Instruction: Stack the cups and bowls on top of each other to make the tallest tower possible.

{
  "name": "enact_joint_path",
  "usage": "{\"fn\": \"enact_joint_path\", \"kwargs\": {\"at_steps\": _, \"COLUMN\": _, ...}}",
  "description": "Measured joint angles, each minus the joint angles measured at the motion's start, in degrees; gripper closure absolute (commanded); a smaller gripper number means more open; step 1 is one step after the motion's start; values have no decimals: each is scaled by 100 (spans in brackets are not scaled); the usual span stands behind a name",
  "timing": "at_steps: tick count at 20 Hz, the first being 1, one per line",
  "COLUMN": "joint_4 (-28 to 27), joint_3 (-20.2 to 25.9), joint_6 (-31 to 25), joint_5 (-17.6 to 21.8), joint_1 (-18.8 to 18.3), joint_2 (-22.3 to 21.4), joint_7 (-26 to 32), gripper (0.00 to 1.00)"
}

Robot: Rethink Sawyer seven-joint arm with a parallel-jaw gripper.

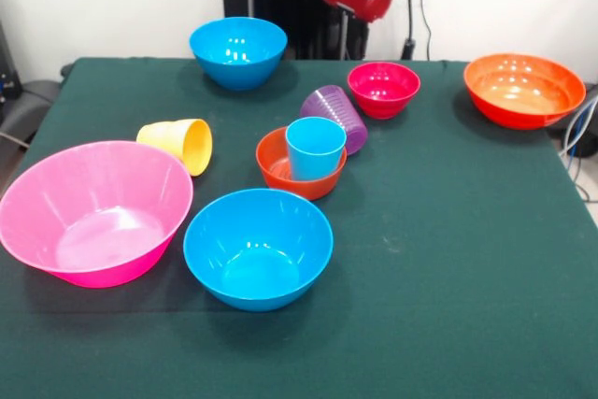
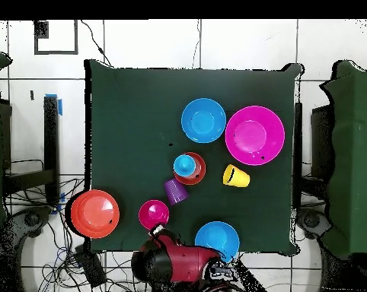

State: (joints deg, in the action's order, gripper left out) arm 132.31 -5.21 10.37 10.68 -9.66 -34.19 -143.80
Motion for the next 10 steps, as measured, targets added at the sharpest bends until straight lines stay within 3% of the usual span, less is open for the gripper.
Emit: {"fn": "enact_joint_path", "kwargs": {"at_steps": 10, "joint_4": -2, "joint_3": -67, "joint_6": 925, "joint_5": -112, "joint_1": 224, "joint_2": 356, "joint_7": -4, "gripper": 0}}
